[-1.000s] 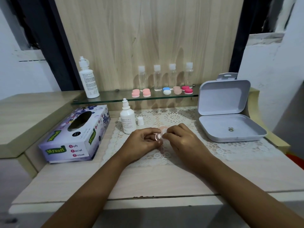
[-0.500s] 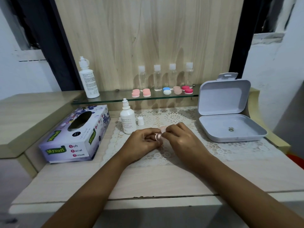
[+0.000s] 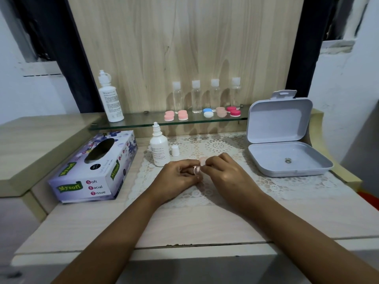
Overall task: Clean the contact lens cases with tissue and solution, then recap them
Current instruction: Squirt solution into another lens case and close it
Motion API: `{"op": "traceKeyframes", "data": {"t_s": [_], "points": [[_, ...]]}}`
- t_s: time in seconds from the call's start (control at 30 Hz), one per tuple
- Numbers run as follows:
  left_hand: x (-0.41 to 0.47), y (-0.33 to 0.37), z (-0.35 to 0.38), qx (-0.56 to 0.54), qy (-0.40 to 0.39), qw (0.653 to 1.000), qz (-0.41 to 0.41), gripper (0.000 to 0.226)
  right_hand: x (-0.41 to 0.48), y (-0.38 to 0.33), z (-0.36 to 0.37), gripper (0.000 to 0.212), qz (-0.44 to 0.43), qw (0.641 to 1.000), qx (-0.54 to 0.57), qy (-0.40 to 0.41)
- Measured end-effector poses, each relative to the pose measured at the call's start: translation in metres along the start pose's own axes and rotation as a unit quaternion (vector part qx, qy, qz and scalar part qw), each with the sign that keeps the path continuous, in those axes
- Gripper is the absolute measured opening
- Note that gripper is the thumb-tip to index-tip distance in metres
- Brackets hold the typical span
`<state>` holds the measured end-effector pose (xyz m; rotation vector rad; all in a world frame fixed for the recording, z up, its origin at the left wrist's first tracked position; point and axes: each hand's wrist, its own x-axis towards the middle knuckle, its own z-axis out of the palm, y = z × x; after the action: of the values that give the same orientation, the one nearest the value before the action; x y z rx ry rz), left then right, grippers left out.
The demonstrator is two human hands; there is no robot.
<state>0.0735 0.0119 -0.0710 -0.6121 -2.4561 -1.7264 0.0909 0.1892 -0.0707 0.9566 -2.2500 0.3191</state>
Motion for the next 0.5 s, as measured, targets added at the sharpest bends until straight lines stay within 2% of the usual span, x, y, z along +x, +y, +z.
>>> {"op": "traceKeyframes", "data": {"t_s": [0.13, 0.27, 0.33, 0.5], "points": [[0.001, 0.001, -0.001, -0.023, 0.016, 1.000, -0.009, 0.034, -0.004, 0.000, 0.000, 0.026, -0.023, 1.000, 0.015, -0.002], [0.001, 0.002, 0.000, -0.044, 0.019, 0.999, -0.013, 0.033, -0.005, 0.017, 0.001, 0.020, 0.034, 0.998, -0.023, 0.055], [0.001, 0.000, 0.000, -0.043, 0.020, 0.999, -0.010, 0.034, -0.005, 0.019, 0.002, 0.030, 0.048, 0.997, -0.032, 0.058], [0.001, 0.000, -0.001, -0.055, 0.023, 0.998, -0.010, 0.033, -0.008, 0.010, -0.001, 0.027, -0.012, 1.000, 0.011, 0.015]]}}
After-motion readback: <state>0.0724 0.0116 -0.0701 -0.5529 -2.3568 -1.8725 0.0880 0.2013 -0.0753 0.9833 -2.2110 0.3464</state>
